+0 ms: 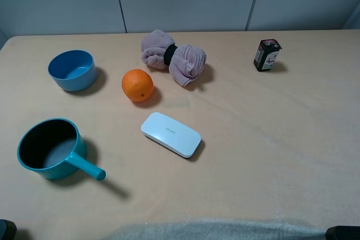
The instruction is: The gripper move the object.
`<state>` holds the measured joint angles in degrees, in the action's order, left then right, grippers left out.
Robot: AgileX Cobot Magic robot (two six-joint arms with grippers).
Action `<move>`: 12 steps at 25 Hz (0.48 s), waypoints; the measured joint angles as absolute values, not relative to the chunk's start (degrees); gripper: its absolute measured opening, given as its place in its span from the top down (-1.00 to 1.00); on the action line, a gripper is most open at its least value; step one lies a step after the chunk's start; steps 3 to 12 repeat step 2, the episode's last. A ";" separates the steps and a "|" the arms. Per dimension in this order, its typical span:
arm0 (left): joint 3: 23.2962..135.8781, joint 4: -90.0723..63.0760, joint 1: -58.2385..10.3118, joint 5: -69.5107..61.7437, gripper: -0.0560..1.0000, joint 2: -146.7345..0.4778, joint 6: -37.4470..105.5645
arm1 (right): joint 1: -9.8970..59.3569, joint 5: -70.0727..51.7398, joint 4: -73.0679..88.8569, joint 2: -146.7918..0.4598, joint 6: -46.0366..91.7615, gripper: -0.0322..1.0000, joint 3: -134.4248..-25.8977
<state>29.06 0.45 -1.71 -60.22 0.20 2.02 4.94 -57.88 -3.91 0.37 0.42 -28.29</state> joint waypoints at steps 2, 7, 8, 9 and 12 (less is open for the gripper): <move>29.06 0.45 -1.71 -60.22 -0.99 0.20 2.02 | 4.94 -57.88 -3.91 0.37 0.42 -0.37 -28.29; 29.06 0.45 -1.71 -60.22 -0.99 0.20 2.02 | 4.94 -57.88 -3.91 0.37 0.42 -0.37 -28.29; 29.06 0.45 -1.71 -60.22 -0.99 0.20 2.02 | 4.94 -57.88 -3.91 0.37 0.42 -0.37 -28.29; 29.06 0.45 -1.71 -60.22 -0.99 0.20 2.02 | 4.94 -57.88 -3.91 0.37 0.42 -0.37 -28.29; 29.06 0.45 -1.71 -60.22 -0.99 0.20 2.02 | 4.94 -57.88 -3.91 0.37 0.42 -0.37 -28.29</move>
